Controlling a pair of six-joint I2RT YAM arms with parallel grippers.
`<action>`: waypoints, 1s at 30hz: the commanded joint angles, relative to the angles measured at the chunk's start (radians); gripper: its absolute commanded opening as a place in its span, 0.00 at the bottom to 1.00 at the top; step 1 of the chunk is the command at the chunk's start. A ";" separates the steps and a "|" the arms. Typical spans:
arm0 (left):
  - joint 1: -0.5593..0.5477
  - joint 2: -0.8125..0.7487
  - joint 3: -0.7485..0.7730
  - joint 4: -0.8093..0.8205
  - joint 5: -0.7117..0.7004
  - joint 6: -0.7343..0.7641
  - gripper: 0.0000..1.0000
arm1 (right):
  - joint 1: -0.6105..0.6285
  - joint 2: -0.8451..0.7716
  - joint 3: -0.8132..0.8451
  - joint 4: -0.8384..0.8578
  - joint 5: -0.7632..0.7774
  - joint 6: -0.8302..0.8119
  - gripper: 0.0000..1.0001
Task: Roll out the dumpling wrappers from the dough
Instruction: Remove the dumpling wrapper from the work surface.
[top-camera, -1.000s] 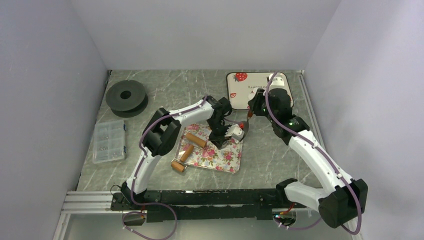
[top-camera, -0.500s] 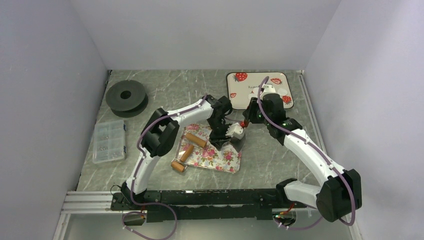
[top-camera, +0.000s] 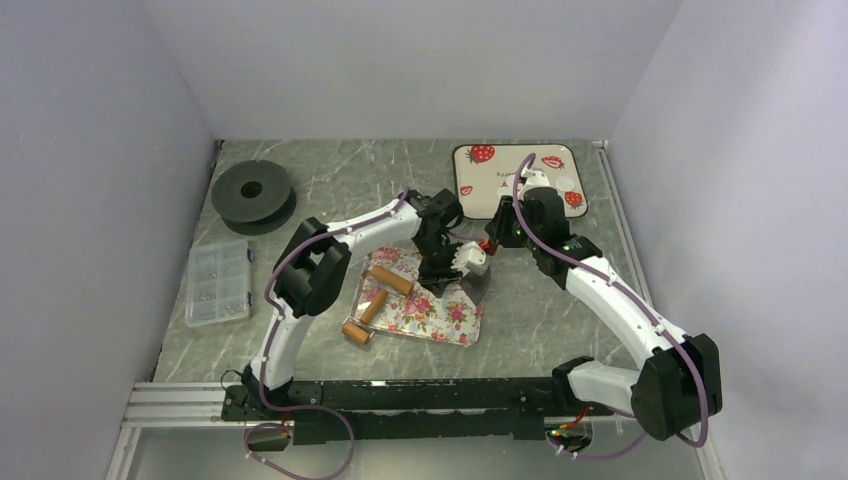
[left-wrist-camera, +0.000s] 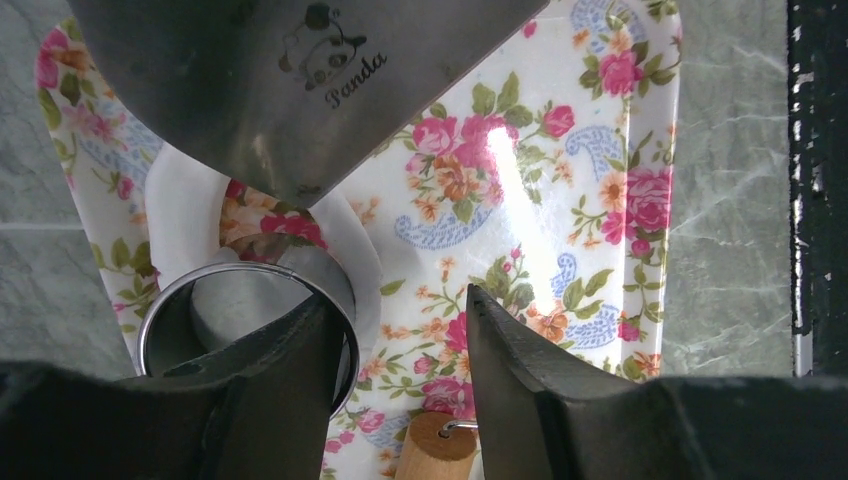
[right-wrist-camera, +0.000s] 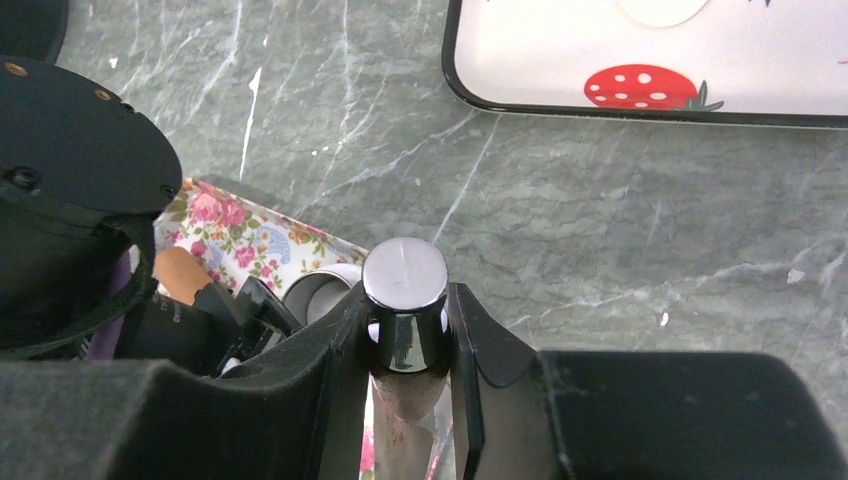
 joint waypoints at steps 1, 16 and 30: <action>-0.003 -0.057 -0.003 0.023 -0.001 -0.011 0.51 | -0.003 -0.058 0.002 0.043 0.027 -0.005 0.00; -0.014 -0.008 -0.069 0.094 0.027 -0.065 0.51 | -0.004 -0.049 -0.053 0.069 -0.015 0.036 0.00; -0.014 -0.037 -0.013 0.034 0.067 -0.068 0.52 | 0.036 -0.015 -0.092 0.086 -0.040 0.066 0.00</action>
